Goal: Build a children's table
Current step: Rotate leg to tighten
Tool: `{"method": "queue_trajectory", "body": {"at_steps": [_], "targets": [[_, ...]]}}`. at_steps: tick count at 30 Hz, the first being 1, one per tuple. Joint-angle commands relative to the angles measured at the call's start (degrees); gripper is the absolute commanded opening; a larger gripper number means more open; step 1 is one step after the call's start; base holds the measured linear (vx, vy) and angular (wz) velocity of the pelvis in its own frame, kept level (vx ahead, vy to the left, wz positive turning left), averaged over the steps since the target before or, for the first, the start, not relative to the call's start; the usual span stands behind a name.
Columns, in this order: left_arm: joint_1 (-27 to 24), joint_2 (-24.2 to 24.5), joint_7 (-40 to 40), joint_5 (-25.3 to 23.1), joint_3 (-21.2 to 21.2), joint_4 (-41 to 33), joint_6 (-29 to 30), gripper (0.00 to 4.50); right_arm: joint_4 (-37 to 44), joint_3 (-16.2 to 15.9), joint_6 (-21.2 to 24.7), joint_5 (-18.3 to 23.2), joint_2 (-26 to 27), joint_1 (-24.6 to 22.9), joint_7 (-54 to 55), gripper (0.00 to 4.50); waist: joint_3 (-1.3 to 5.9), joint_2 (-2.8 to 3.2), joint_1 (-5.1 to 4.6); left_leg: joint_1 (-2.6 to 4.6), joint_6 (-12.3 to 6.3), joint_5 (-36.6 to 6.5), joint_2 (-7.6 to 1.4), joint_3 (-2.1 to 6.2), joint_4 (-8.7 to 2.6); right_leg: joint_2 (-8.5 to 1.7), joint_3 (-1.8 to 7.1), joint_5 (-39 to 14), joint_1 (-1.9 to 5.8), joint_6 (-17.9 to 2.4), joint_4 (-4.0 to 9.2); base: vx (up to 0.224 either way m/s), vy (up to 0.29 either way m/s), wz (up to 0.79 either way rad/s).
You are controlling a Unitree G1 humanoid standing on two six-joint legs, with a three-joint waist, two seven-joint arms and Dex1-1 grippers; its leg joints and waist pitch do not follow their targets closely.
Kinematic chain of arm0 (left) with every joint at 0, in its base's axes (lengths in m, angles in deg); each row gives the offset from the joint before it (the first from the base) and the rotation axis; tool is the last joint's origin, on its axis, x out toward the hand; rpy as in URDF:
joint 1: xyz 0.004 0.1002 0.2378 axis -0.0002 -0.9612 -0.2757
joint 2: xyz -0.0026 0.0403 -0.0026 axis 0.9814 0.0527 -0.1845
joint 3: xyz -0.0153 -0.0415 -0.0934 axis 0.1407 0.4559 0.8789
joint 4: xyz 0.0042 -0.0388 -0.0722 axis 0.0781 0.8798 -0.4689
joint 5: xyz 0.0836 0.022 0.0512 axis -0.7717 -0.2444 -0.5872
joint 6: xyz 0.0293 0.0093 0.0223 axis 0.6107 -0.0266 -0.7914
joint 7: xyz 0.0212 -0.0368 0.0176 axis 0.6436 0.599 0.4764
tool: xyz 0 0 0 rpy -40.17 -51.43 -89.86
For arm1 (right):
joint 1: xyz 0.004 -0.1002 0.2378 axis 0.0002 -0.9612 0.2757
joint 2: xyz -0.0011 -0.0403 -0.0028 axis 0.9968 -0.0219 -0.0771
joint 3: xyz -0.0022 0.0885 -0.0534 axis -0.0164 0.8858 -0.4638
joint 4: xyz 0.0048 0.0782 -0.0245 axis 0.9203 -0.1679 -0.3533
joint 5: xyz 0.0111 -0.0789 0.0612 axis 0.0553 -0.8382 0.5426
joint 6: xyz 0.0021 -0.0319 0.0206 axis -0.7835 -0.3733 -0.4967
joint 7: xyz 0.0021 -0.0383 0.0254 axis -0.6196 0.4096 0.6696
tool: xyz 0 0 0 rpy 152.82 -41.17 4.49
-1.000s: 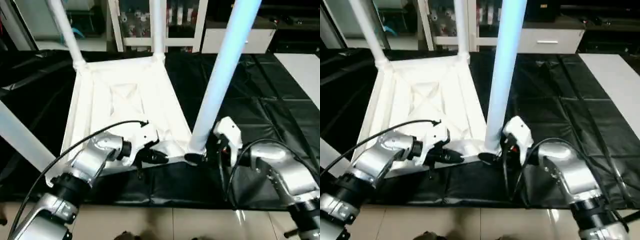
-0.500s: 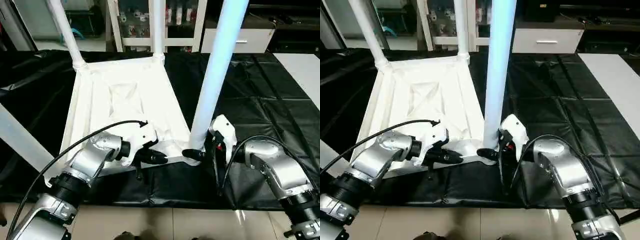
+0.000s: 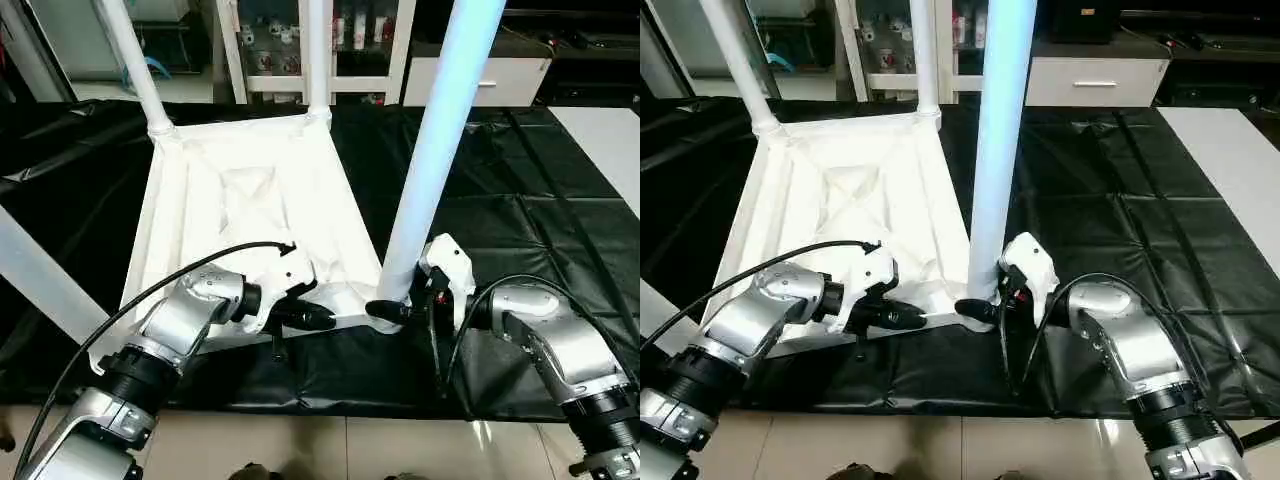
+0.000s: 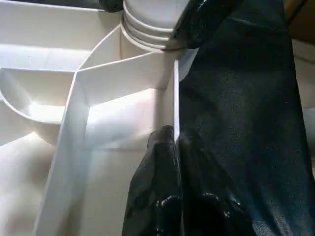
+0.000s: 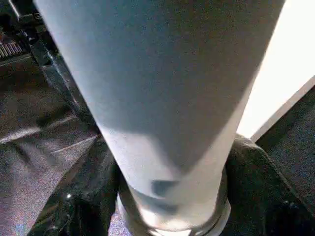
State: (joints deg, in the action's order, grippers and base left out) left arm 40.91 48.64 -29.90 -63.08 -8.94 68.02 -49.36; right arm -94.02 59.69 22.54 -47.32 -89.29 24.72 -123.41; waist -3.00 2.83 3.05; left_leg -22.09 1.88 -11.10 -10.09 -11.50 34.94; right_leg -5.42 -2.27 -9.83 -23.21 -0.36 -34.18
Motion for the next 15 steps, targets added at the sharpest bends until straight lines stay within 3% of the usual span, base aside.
{"method": "queue_trajectory", "body": {"at_steps": [1,4,5,7,8,11,14,15], "targets": [[0.30,-1.55,0.96,1.22,0.79,-1.21,-0.37,0.00,-3.15,0.99,-0.77,-1.62,3.66,-0.11,6.28,2.64,4.21,-0.20,-0.34,1.40,-3.32,-8.80,-2.77,1.21,-4.17,-2.58,1.65,-6.69,2.58,-14.80,3.01,0.000,0.000,0.00],[1.06,-3.58,4.48,0.86,1.80,0.69,-0.23,0.00,-7.18,3.74,-1.15,-2.13,7.37,1.00,13.63,2.64,3.96,-0.36,-1.27,1.25,-1.28,-11.83,-2.48,1.37,-4.50,-2.53,1.51,-10.95,2.49,-14.05,3.51,0.000,0.000,0.00],[2.32,-5.89,7.91,0.75,2.96,3.36,-0.21,0.00,-10.79,6.05,-2.23,-2.92,10.57,1.99,20.94,2.63,3.97,-0.47,-1.61,1.19,-0.55,-12.96,-2.49,1.54,-4.63,-2.53,1.48,-12.84,2.64,-13.29,3.60,0.000,0.000,0.00],[4.15,-8.58,12.70,0.10,4.19,7.12,-0.76,0.00,-14.76,8.42,-3.03,-3.58,13.73,3.29,28.70,2.63,3.84,-0.28,-2.16,1.47,0.86,-15.58,-2.32,1.61,-4.75,-2.53,1.45,-16.76,2.25,-12.37,4.02,0.000,0.000,0.00],[4.99,-9.65,14.79,-0.25,4.65,8.78,-1.25,0.00,-16.31,9.03,-3.37,-3.99,14.67,3.86,31.42,2.63,3.77,-0.48,-2.59,1.51,1.45,-16.80,-2.22,1.68,-4.79,-2.52,1.42,-18.70,2.09,-11.68,4.33,0.000,0.000,0.00],[7.99,-13.53,22.68,-0.85,6.60,14.28,-2.22,0.00,-21.80,10.16,-5.62,-5.31,17.67,6.34,39.65,2.63,3.92,-0.41,-3.01,1.47,0.98,-16.86,-2.16,1.70,-4.68,-2.57,1.49,-19.00,2.14,-10.76,4.66,0.000,0.000,0.00],[11.67,-18.16,34.15,-1.49,9.71,20.39,-2.34,0.00,-29.35,12.83,-8.62,-5.40,22.32,10.95,49.42,2.63,4.09,-0.44,-3.15,1.38,0.20,-14.87,-1.96,1.59,-4.50,-2.47,1.43,-16.66,2.15,-11.53,4.61,0.000,0.000,0.00],[11.67,-18.16,34.15,-1.49,9.71,20.39,-2.34,0.00,-29.35,12.83,-8.62,-5.40,22.32,10.95,49.42,2.63,4.12,-0.45,-3.20,1.35,-0.01,-14.79,-1.89,1.48,-4.42,-2.44,1.40,-16.72,2.10,-11.66,4.63,0.000,0.000,0.00]]}}
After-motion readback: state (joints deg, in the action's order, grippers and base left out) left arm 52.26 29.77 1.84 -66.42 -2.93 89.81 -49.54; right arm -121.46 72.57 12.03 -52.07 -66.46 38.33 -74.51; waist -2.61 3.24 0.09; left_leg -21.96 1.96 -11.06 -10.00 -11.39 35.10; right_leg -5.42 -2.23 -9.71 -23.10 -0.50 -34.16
